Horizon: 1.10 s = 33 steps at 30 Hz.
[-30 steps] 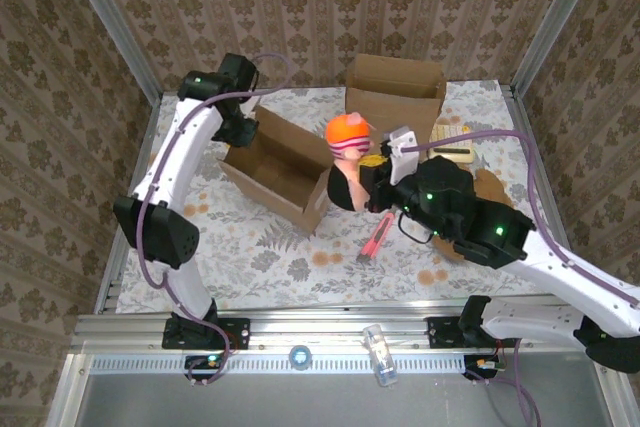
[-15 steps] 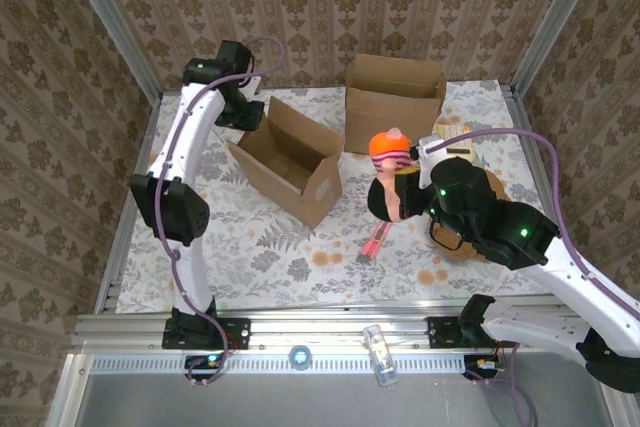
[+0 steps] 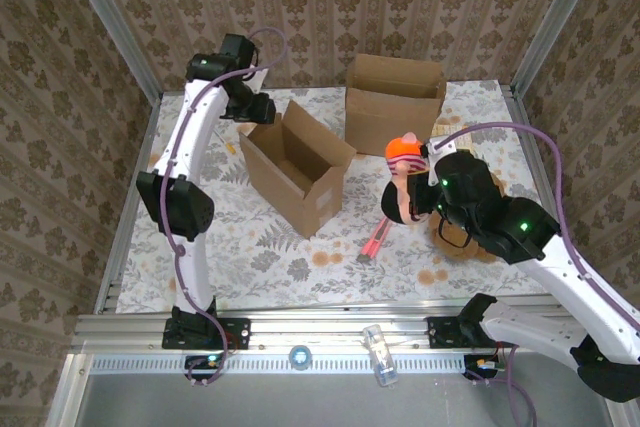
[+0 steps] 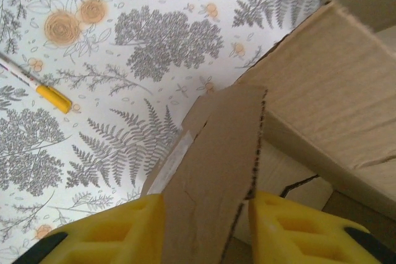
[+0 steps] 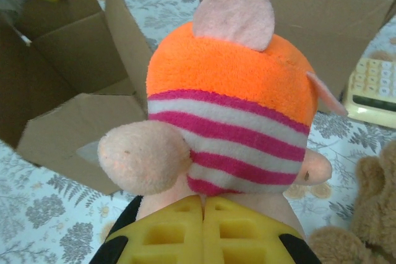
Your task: Unpack the express box
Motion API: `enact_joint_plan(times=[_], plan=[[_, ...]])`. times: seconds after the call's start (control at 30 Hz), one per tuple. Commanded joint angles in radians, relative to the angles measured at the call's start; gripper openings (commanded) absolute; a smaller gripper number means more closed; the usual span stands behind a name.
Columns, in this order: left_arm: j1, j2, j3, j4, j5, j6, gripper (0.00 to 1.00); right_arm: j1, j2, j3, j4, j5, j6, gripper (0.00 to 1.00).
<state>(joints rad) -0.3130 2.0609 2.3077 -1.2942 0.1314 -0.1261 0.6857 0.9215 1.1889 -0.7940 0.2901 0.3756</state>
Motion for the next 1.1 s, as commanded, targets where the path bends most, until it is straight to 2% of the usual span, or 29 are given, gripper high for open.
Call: enact_joint_plan(times=[0.0, 0.13, 0.17, 0.23, 0.43, 0.63, 0.87, 1.07], plan=[[-0.001, 0.007, 0.062, -0.020, 0.038, -0.007, 0.45, -0.048, 0.011, -0.035, -0.020, -0.040, 0.026, 0.00], [-0.001, -0.011, 0.094, -0.022, 0.046, -0.006, 0.58, -0.109, 0.026, -0.070, 0.009, -0.088, 0.047, 0.00], [-0.001, -0.021, 0.095, -0.018, 0.046, -0.007, 0.66, -0.126, 0.033, -0.077, 0.016, -0.103, 0.060, 0.00], [-0.001, -0.048, 0.093, -0.007, 0.048, -0.003, 0.99, -0.150, 0.051, -0.093, 0.039, -0.127, 0.088, 0.00], [-0.011, -0.181, 0.036, 0.044, 0.046, 0.013, 1.00, -0.187, 0.132, -0.144, 0.186, -0.176, 0.220, 0.00], [-0.023, -0.378, -0.158, 0.125, 0.038, 0.004, 1.00, -0.193, 0.268, -0.167, 0.361, -0.189, 0.340, 0.00], [-0.026, -0.604, -0.430, 0.195, 0.030, -0.024, 1.00, -0.193, 0.460, -0.110, 0.466, -0.200, 0.350, 0.00], [-0.030, -0.750, -0.592, 0.222, 0.022, -0.053, 1.00, -0.193, 0.646, -0.058, 0.550, -0.238, 0.372, 0.00]])
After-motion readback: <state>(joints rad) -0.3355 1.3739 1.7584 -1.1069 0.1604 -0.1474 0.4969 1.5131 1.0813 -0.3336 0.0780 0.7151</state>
